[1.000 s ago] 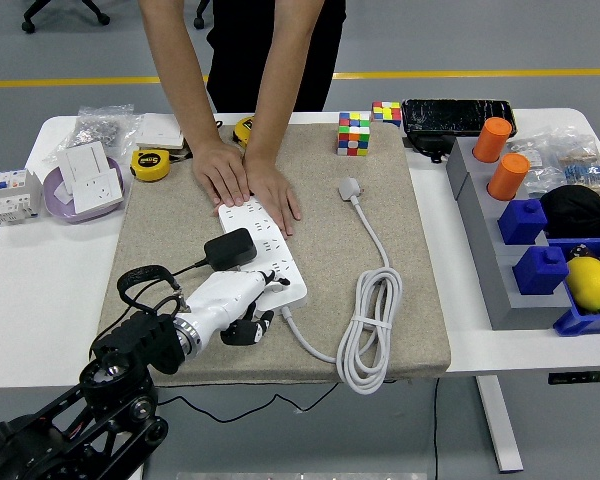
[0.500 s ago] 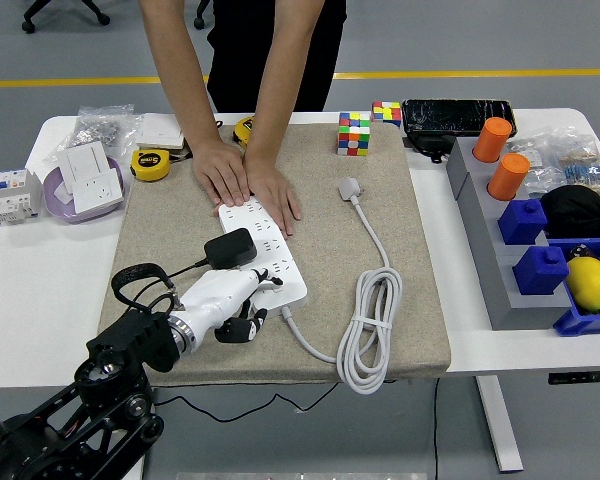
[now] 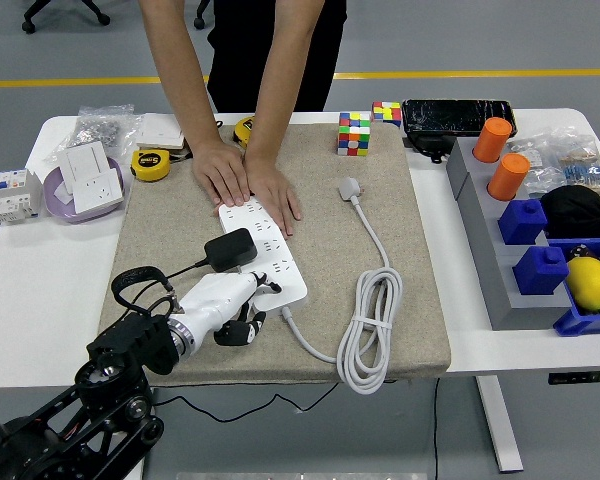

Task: Pick up the plug,place it near the board,insert it into the board,press the button

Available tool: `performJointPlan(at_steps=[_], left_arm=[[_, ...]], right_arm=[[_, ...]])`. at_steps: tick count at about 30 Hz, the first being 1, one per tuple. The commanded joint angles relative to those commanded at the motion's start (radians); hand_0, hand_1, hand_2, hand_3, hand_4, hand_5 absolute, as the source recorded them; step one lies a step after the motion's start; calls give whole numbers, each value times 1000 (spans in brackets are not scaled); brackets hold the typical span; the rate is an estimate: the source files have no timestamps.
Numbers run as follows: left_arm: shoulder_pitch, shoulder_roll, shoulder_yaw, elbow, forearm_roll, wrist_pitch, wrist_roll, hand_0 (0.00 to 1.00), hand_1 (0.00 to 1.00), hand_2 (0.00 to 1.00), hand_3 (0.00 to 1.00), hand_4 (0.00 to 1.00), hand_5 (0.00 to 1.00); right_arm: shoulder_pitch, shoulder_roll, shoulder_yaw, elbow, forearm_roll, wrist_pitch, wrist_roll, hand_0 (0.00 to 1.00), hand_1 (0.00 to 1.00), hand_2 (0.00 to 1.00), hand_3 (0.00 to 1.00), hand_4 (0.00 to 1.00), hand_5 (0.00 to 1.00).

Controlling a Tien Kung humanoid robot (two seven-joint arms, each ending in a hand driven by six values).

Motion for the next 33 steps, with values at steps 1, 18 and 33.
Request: performJointPlan(at_steps=[1,18,33], left_arm=[[0,0,0,-1,0,0,0,149,26,158,755,478,2],[-4,-8,-2,29,0,7,-4,150,25,158,741,479,2],[-3,-8,-2,35,0,-7,2,155,26,157,731,479,2]], right_arm=[[0,0,2,0,-1,0,-1,878,727,719,722,998,680],[2,0,5,0,-1,-1,0,879,729,719,721,998,679],[3,2,6,0,1,-1,1,878,729,719,721,998,678]])
